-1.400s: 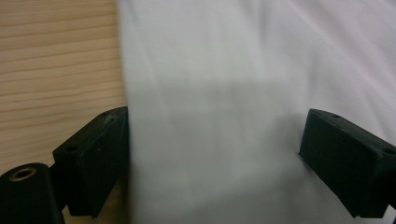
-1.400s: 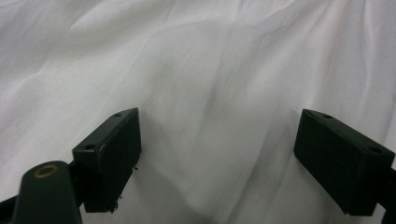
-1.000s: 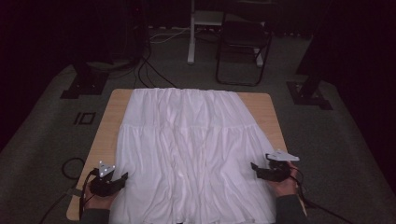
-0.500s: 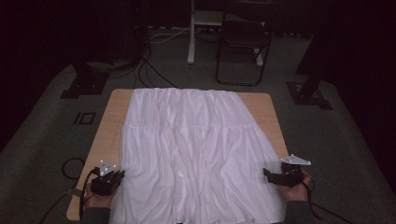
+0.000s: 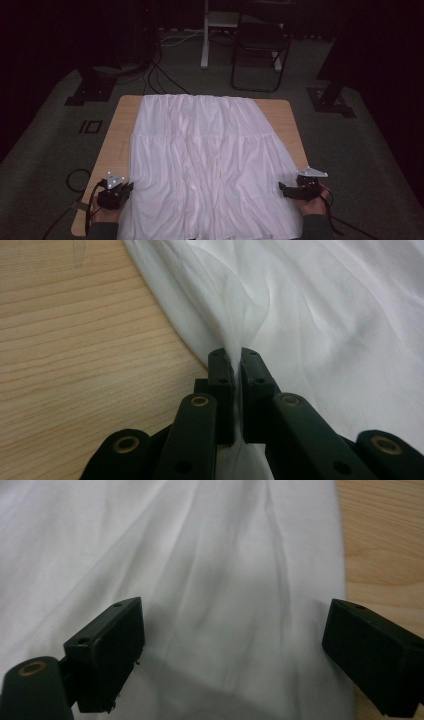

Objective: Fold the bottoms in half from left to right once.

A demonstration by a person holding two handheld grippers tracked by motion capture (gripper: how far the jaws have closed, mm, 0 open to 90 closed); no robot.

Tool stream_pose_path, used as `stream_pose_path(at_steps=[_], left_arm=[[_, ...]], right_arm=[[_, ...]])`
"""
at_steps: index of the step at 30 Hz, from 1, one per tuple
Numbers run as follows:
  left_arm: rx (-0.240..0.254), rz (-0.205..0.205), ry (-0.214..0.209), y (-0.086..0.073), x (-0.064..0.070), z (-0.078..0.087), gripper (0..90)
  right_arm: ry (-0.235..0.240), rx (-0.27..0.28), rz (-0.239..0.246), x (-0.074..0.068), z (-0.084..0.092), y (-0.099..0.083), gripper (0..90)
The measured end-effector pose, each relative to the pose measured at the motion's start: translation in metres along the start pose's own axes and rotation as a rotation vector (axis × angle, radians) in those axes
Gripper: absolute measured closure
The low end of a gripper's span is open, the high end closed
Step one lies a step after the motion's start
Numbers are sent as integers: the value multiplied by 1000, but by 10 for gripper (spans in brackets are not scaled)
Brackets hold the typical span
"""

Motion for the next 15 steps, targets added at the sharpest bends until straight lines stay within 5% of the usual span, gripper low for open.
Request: stream_pose_path(at_steps=[5,6,7,8,12,15], left_arm=[[-1,-2,3,0,0,0,859],[0,-7,5,0,0,0,860],[0,-7,5,0,0,0,861],[-1,-11,14,0,1,0,862],[-8,-7,35,0,-3,1,867],[-7,11,45,0,-9,2,868]], right_arm=[[-19,-13,-22,3,5,1,268],[-25,-11,-29,6,11,1,537],[-25,-11,-29,6,11,1,537],[-39,1,-51,13,17,-1,798],[11,30,-140,23,22,-5,874],[6,21,-133,23,22,-4,874]])
Point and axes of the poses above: each handheld gripper's, and its own axes: z roughly backward along the jaws, y roughly out of its top, x roughly to its right, the point moved 4 cm from there along -z, roughly forward along the jaws, and after that the axes turned 12 degrees about y, right-handed, at the moved point
